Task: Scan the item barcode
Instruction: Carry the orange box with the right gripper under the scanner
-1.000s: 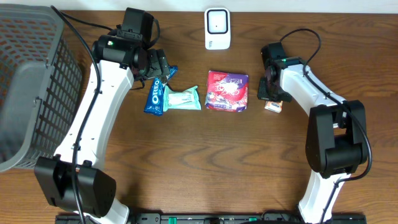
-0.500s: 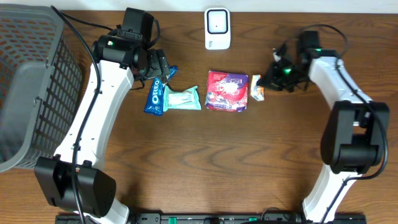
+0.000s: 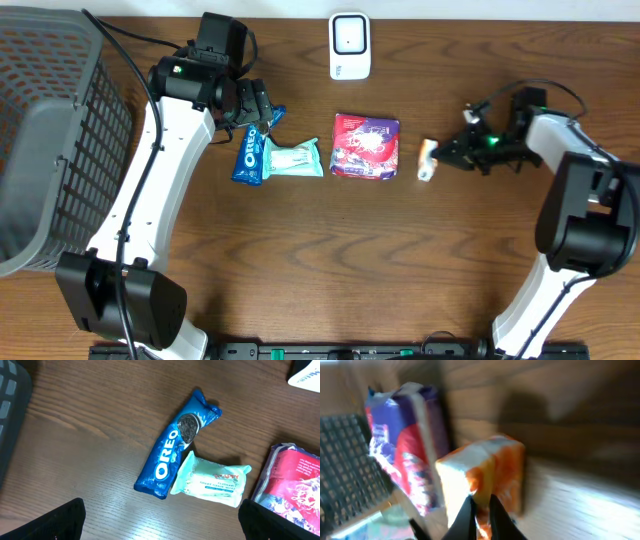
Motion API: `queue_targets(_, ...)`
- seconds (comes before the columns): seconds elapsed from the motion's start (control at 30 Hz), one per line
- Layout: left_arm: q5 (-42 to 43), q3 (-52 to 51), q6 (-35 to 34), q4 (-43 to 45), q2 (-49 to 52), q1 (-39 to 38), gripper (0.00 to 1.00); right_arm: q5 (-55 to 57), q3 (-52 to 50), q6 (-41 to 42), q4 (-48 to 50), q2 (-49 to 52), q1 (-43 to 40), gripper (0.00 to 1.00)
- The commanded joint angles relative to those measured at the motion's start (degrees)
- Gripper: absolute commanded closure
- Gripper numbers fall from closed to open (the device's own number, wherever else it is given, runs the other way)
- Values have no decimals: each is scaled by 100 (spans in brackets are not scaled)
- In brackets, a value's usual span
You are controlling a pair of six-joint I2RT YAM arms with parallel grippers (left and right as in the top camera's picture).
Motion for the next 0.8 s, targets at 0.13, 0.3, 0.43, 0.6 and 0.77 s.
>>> queue_targets(0.13,-52,31,11,-31,33,7,2,1375,442,-258,-704,17,-496,78)
queue_targets(0.3,-52,31,11,-31,33,7,2,1622,881,-363,-1305,17,-509,76)
queue_targets(0.43,-52,31,11,-31,33,7,2,1467,1016,-424,-1473,17,-407,72)
queue_targets(0.6,-52,31,11,-31,33,7,2,1388,988,-664,-1497,20,-164,62)
queue_targets(0.77,-52,31,11,-31,33,7,2,1386,848,-658,-1327,20,127,61)
